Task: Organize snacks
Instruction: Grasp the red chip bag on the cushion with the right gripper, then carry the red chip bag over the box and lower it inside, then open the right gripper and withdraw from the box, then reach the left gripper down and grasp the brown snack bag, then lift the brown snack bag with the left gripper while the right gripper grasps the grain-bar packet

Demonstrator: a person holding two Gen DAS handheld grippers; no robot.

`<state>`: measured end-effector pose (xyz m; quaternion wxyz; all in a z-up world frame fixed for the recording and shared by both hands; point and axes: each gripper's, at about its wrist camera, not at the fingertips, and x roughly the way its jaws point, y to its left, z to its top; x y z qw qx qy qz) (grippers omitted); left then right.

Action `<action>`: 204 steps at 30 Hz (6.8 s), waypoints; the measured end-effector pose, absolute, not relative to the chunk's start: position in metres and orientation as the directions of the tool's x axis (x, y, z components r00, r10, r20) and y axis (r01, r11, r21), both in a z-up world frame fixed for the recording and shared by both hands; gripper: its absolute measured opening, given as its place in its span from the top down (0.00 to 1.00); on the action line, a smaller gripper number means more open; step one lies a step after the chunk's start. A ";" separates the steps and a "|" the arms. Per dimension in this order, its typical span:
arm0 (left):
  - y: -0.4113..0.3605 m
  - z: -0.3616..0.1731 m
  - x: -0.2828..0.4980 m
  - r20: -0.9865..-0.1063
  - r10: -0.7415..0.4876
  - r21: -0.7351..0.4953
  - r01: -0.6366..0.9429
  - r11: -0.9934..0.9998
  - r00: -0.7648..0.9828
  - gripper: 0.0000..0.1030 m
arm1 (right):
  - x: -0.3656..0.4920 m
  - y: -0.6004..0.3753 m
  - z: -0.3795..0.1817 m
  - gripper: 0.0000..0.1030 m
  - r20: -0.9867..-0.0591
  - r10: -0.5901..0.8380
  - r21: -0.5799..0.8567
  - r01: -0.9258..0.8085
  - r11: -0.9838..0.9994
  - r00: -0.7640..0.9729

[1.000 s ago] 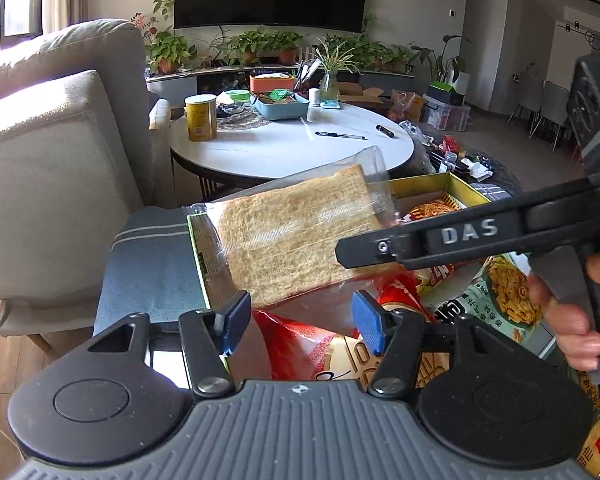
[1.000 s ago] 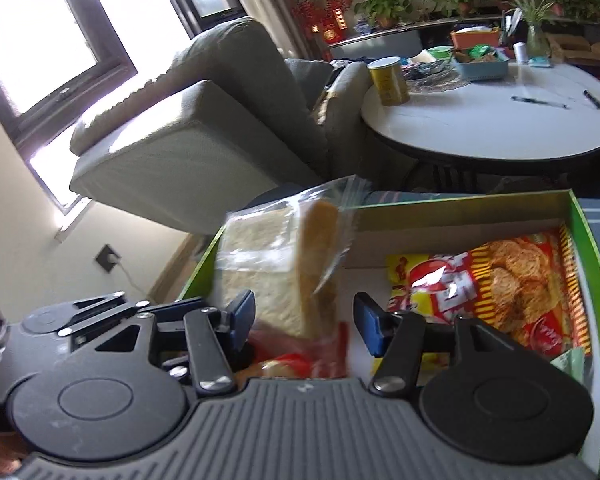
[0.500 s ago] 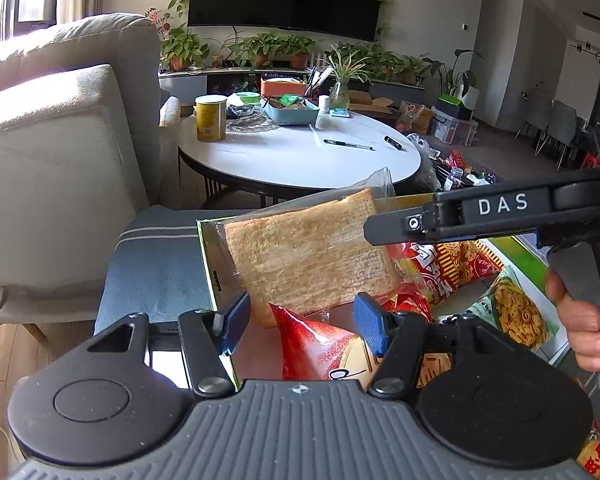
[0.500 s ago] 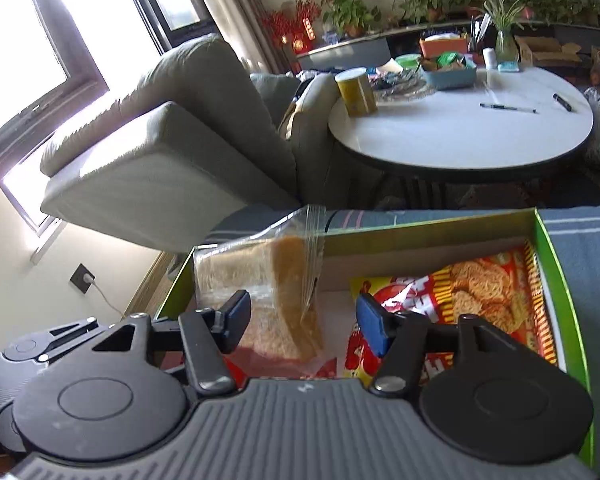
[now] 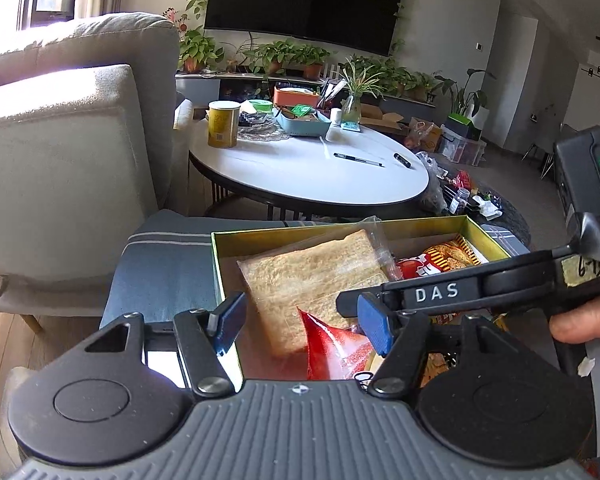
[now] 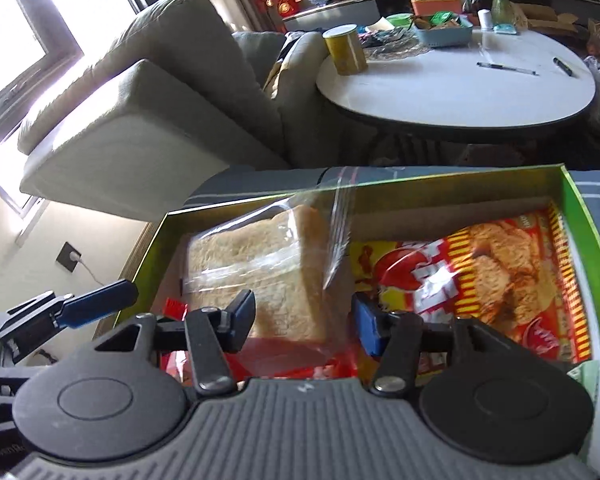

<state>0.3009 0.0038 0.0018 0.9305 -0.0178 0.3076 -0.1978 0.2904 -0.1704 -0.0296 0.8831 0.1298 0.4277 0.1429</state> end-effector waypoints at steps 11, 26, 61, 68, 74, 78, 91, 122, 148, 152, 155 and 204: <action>0.021 0.028 0.241 -0.526 -0.398 -0.173 0.364 0.915 0.752 0.37 | 0.224 -0.194 0.009 0.23 -0.629 0.371 0.362 -0.165 0.918 0.683; 0.026 -0.011 0.134 -0.668 -0.394 -0.174 0.383 0.907 0.632 0.30 | 0.090 -0.177 -0.018 0.19 -0.629 0.542 0.538 -0.191 0.821 0.557; 0.006 0.015 0.105 -0.554 -0.479 -0.192 0.455 0.870 0.682 0.32 | 0.070 -0.149 0.008 0.30 -0.574 0.512 0.470 -0.255 0.845 0.639; -0.009 0.041 0.123 -0.488 -0.449 -0.096 0.465 0.880 0.748 0.32 | 0.091 -0.151 0.032 0.29 -0.524 0.500 0.456 -0.269 0.849 0.689; -0.015 0.051 0.147 -0.440 -0.437 -0.072 0.454 0.888 0.785 0.32 | 0.118 -0.156 0.041 0.29 -0.498 0.497 0.458 -0.271 0.847 0.711; -0.017 0.055 0.171 -0.427 -0.435 -0.064 0.453 0.889 0.793 0.32 | 0.138 -0.160 0.043 0.29 -0.481 0.501 0.466 -0.273 0.841 0.720; -0.024 0.047 0.254 -0.429 -0.415 -0.054 0.436 0.898 0.802 0.30 | 0.224 -0.174 0.034 0.29 -0.446 0.526 0.508 -0.279 0.815 0.724; 0.047 0.031 0.202 -0.484 -0.336 -0.130 0.314 0.941 0.808 0.30 | 0.172 -0.198 0.028 0.26 -0.494 0.433 0.406 -0.241 0.882 0.754; 0.058 -0.021 0.074 -0.746 -0.136 -0.134 0.054 0.990 0.652 0.29 | 0.052 -0.192 -0.008 0.26 -0.517 0.429 0.346 -0.278 0.896 0.740; 0.058 -0.018 0.069 -0.740 -0.117 -0.127 0.033 0.991 0.662 0.29 | 0.045 -0.195 -0.008 0.26 -0.505 0.433 0.360 -0.273 0.892 0.746; 0.058 -0.015 0.066 -0.735 -0.079 -0.101 0.006 0.995 0.673 0.29 | 0.043 -0.198 -0.008 0.26 -0.499 0.432 0.373 -0.263 0.890 0.751; -0.009 -0.043 0.072 -0.755 -0.178 -0.063 0.200 0.978 0.632 0.49 | 0.060 -0.190 -0.025 0.25 -0.568 0.423 0.328 -0.278 0.903 0.706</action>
